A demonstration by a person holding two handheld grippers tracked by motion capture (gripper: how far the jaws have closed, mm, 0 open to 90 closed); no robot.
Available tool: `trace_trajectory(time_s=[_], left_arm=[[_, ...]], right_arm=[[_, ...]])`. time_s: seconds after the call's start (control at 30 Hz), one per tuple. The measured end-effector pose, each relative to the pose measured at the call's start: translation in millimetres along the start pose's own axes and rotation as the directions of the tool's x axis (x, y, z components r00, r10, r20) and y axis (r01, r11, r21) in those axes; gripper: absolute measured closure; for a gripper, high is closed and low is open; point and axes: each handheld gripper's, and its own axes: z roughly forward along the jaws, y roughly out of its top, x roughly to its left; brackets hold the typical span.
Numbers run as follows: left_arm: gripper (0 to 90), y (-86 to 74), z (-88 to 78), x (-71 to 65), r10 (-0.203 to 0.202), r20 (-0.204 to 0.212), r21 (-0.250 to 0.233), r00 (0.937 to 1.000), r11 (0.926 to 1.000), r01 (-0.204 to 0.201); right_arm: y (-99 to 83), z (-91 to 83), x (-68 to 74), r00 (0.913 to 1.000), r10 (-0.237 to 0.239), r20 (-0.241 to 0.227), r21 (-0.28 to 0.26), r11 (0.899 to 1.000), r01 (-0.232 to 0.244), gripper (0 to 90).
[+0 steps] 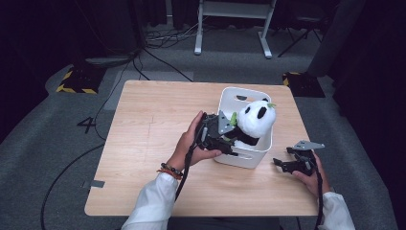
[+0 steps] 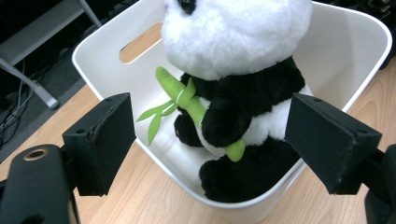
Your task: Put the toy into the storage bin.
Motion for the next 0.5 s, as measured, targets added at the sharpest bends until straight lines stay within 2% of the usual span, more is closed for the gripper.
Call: trace_trajectory(time_s=[0.37,0.5], left_arm=[[16.3,-5.2,-12.9,5.9,-0.002,-0.032,0.001,0.9995,1.0,0.002],[16.2,-9.2,-15.7,9.1,-0.007,-0.031,0.003,0.9995,1.0,0.007]], right_arm=[[-0.1,0.0,0.0,1.0,0.0,0.001,0.0,1.0,0.0,15.3],[-0.1,0.0,0.0,1.0,0.0,0.001,-0.001,1.0,0.0,15.3]])
